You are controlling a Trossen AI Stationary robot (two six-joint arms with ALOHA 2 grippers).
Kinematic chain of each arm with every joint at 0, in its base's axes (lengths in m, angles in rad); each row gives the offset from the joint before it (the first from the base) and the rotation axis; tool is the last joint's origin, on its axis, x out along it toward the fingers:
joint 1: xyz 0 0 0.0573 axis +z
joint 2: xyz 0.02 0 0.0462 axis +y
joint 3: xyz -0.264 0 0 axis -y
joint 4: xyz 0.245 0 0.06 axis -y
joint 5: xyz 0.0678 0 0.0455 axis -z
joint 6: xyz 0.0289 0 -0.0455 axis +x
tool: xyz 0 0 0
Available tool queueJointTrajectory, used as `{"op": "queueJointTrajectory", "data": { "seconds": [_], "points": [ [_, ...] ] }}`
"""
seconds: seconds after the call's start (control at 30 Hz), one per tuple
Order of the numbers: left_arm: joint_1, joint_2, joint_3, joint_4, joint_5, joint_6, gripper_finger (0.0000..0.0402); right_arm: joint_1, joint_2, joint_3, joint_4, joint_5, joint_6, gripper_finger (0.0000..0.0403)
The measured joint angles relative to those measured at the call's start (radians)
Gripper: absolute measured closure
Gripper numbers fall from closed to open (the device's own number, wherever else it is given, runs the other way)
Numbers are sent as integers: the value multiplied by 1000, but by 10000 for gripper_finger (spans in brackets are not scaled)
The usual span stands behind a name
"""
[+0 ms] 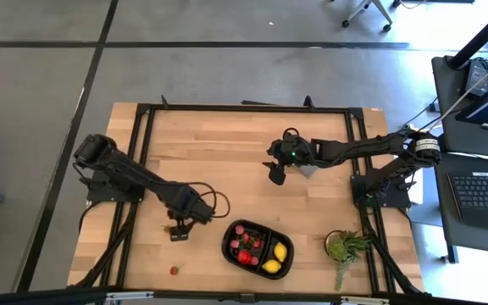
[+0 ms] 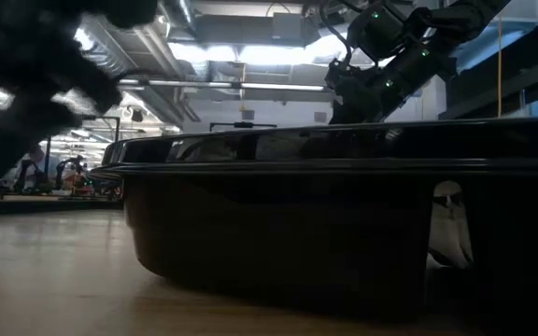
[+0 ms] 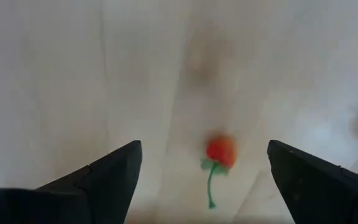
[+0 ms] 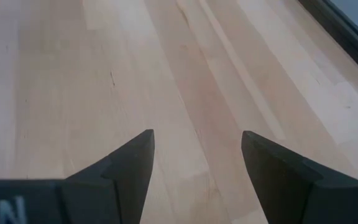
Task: Pick and placing Produce into tupperware
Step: Put the strawberry into the black bin
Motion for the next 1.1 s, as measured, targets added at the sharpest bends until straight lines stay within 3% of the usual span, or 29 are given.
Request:
{"op": "queueJointTrajectory", "data": {
  "seconds": [0.13, 0.27, 0.63, 1.1],
  "points": [
    [-21, 2, -74, 22, 67, -61, 77, 0, 0, 0, 9, 0, 0, 160],
    [-42, 2, -102, 45, 70, -76, 90, 0, 0, 0, 13, 0, 2, 160],
    [-131, 12, -104, 63, 6, -115, 96, 0, 0, 0, 30, 0, 8, 160],
    [-193, 18, -104, 116, -72, -9, 96, 0, 0, 0, 59, 0, 30, 159]
  ]
}}
